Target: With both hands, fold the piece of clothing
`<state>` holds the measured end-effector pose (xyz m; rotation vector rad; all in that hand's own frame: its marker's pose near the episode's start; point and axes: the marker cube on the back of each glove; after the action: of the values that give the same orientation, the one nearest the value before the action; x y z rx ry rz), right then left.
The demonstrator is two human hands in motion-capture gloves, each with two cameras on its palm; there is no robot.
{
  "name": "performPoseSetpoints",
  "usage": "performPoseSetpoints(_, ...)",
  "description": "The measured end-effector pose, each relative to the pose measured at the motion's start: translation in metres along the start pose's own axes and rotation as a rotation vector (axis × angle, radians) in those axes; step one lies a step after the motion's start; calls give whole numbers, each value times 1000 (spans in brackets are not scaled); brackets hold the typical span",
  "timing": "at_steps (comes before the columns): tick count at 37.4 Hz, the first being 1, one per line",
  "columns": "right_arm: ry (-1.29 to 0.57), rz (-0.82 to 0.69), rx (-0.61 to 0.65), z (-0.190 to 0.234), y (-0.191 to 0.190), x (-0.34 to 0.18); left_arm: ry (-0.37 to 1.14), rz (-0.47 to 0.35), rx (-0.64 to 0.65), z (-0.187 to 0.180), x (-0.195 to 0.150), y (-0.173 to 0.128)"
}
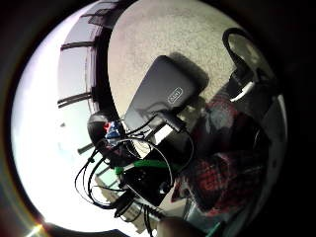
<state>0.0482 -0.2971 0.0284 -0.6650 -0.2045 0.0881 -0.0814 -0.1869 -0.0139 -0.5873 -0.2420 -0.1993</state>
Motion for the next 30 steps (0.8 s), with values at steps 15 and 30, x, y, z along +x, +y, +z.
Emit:
performPoseSetpoints(15, -278, 72, 647, 7, 112, 65, 75, -26, 545, 1, 5, 5)
performPoseSetpoints(30, -134, 343, 294, 136, 181, 147, -63, 105, 893, 36, 48, -5)
